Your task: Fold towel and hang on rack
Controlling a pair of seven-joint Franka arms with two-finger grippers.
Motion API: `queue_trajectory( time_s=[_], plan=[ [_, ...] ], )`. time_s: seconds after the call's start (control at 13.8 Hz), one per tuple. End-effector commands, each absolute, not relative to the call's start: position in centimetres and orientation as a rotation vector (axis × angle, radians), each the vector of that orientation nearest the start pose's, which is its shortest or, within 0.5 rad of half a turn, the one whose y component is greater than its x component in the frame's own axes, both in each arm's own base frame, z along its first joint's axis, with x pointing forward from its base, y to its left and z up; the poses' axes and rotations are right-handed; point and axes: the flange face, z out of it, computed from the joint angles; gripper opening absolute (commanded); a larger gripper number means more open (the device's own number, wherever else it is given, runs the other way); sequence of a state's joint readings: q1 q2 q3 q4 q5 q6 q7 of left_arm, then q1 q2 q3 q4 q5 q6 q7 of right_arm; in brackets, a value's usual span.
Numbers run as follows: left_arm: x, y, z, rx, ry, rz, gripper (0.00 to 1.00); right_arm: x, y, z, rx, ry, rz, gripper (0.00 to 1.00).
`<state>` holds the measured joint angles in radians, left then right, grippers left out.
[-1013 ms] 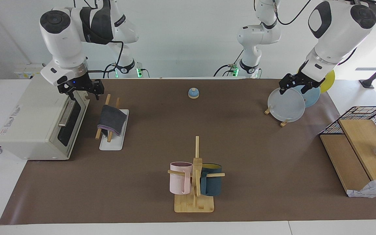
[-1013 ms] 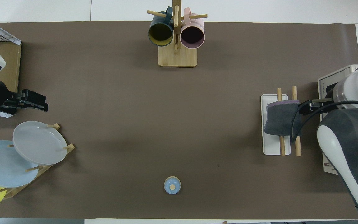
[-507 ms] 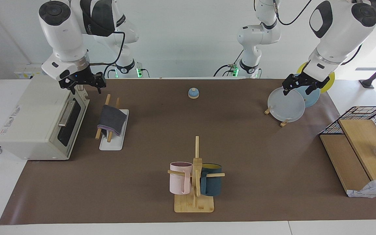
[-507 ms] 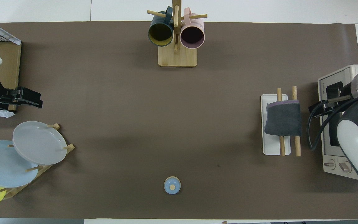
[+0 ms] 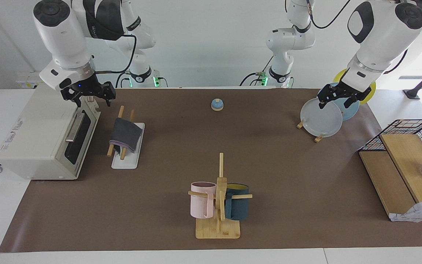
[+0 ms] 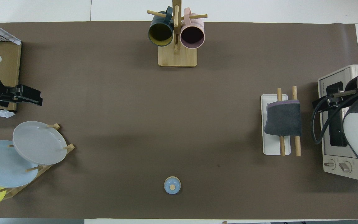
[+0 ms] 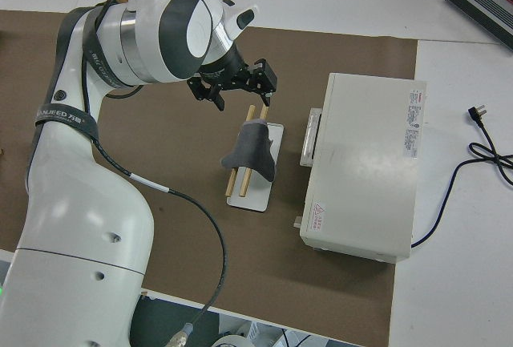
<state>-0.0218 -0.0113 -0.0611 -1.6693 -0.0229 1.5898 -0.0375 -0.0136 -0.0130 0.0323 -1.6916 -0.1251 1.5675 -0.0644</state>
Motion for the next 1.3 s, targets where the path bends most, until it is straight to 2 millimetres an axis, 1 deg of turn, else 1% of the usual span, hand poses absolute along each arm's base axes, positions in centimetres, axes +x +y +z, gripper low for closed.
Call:
queue_trajectory(
  time_s=[0.0, 0.07, 0.29, 0.65, 0.8, 1.16, 1.23],
  plan=[
    [54.9, -4.7, 58.9, -3.142, 0.081, 0.082, 1.00, 55.4, -1.6, 57.2, -3.222, -0.109, 0.202, 1.00],
    [54.8, -4.6, 59.0, -3.142, 0.079, 0.087, 1.00, 55.3, -2.0, 57.4, -3.223, -0.098, 0.200, 1.00],
    [54.9, -4.4, 59.0, -3.142, 0.072, 0.087, 1.00, 54.9, -1.3, 58.0, -3.224, -0.111, 0.201, 1.00],
    [54.8, -4.3, 58.9, -3.142, 0.069, 0.092, 1.00, 55.0, -1.3, 58.2, -3.223, -0.109, 0.176, 1.00],
    [54.8, -4.3, 58.9, -3.142, 0.069, 0.092, 1.00, 55.2, -1.1, 58.4, -3.191, -0.104, 0.146, 1.00],
    [54.8, -4.2, 58.9, -3.142, 0.067, 0.092, 1.00, 55.0, -1.7, 58.6, -3.188, -0.084, 0.153, 1.00],
    [54.8, -4.3, 58.8, -3.142, 0.069, 0.094, 1.00, 54.9, -1.5, 58.8, -3.188, -0.088, 0.148, 1.00]
  ],
)
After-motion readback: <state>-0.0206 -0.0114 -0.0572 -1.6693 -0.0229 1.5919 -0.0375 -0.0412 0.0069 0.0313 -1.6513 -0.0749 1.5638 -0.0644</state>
